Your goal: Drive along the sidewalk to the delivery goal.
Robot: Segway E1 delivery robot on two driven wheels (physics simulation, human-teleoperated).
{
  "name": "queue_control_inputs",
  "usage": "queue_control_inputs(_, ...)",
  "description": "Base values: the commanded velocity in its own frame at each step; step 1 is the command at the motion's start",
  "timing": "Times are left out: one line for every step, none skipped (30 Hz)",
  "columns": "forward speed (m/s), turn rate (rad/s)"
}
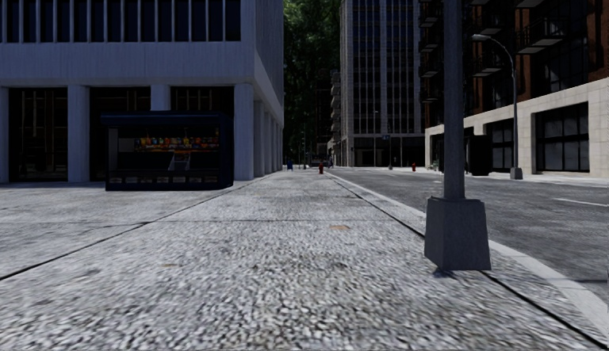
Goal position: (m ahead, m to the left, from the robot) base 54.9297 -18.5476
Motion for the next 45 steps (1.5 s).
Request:
queue_control_inputs(1.46, 0.00)
queue_control_inputs(1.46, 0.00)
queue_control_inputs(1.46, 0.00)
queue_control_inputs(1.46, 0.00)
queue_control_inputs(1.46, 0.00)
queue_control_inputs(1.46, 0.00)
queue_control_inputs(1.46, 0.00)
queue_control_inputs(1.46, 0.00)
queue_control_inputs(1.46, 0.00)
queue_control_inputs(1.46, 0.00)
queue_control_inputs(1.46, 0.00)
queue_control_inputs(1.46, 0.00)
queue_control_inputs(1.46, 0.00)
queue_control_inputs(1.46, 0.00)
queue_control_inputs(1.46, 0.00)
queue_control_inputs(1.46, 0.00)
queue_control_inputs(1.46, 0.00)
queue_control_inputs(1.46, 0.00)
queue_control_inputs(1.46, 0.00)
queue_control_inputs(1.46, 0.00)
queue_control_inputs(1.47, 0.00)
queue_control_inputs(1.47, 0.00)
queue_control_inputs(1.52, 0.00)
queue_control_inputs(2.00, 0.00)
queue_control_inputs(2.00, 0.00)
queue_control_inputs(2.00, 0.00)
queue_control_inputs(2.00, 0.00)
queue_control_inputs(2.00, 0.00)
queue_control_inputs(2.00, 0.00)
queue_control_inputs(2.00, 0.00)
queue_control_inputs(2.00, 0.00)
queue_control_inputs(2.00, 0.00)
queue_control_inputs(2.00, 0.00)
queue_control_inputs(2.00, 0.00)
queue_control_inputs(2.00, 0.00)
queue_control_inputs(2.00, 0.00)
queue_control_inputs(2.00, 0.00)
queue_control_inputs(2.00, 0.00)
queue_control_inputs(2.00, 0.00)
queue_control_inputs(2.00, 0.00)
queue_control_inputs(2.00, 0.00)
queue_control_inputs(2.00, 0.00)
queue_control_inputs(2.00, 0.00)
queue_control_inputs(2.00, 0.00)
queue_control_inputs(2.00, 0.00)
